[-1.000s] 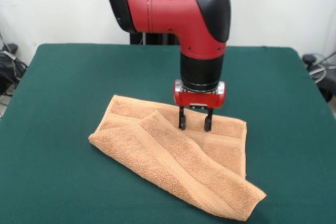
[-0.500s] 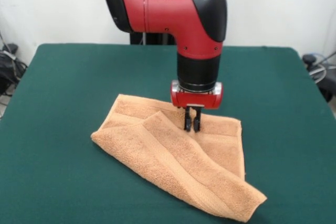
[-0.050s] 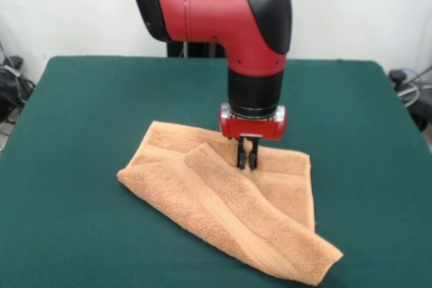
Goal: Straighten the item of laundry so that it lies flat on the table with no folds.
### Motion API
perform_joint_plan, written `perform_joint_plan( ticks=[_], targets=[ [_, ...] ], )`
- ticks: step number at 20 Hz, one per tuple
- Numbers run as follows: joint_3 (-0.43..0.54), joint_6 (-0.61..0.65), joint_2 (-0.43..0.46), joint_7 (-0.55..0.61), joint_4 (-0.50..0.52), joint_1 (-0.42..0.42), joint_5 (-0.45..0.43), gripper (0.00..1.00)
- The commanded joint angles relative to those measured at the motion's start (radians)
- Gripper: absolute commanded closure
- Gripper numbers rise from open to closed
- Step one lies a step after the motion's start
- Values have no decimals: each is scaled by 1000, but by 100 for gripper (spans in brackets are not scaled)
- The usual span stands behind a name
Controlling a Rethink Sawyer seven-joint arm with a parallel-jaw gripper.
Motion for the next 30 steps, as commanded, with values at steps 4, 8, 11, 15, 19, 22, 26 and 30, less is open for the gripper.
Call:
perform_joint_plan(
  ticks=[4,8,11,15,19,22,26,30],
  targets=[
    [48,46,-88,105,178,15,-14,100],
    [47,174,-231,96,262,17,26,100],
    [48,213,-271,91,285,14,42,100],
    [46,286,-326,74,295,15,58,100],
    [58,279,-319,68,298,-4,49,100],
    [63,257,-300,73,293,-9,38,100],
    [60,231,-275,79,279,-7,28,100],
    [58,224,-270,82,278,-6,27,100]
  ],
)
